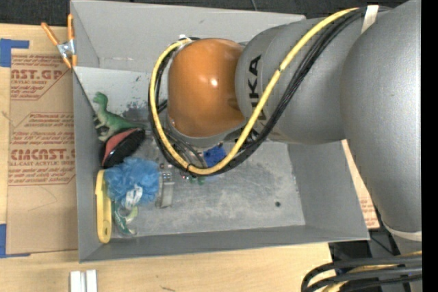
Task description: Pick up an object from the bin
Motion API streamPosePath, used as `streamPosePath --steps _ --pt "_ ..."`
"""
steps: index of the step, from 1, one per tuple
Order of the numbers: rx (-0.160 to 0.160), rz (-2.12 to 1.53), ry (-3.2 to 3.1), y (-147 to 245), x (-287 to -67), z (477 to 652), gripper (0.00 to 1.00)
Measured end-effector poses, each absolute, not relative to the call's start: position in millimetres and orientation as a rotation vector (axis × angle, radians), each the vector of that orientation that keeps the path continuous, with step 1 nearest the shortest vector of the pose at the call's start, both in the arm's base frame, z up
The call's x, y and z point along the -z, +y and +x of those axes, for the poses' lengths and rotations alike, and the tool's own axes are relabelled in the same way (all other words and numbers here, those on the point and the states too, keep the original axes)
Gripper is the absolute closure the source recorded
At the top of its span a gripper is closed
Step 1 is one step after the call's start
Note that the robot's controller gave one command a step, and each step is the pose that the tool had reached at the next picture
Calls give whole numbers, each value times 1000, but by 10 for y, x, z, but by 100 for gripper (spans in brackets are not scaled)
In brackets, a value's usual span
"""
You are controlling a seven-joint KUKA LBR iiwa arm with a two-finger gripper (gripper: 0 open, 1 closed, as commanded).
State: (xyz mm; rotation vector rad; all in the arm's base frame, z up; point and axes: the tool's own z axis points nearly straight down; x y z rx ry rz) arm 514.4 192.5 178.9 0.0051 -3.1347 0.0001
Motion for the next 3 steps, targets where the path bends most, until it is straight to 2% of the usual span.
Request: streamPosePath --steps 1,2,3 --pt "2 2 -3142 1916 -1836 5163 0" --pt "5 126 -3146 1964 -1567 5187 0" --pt "4 186 -3142 1982 -1405 5175 0"
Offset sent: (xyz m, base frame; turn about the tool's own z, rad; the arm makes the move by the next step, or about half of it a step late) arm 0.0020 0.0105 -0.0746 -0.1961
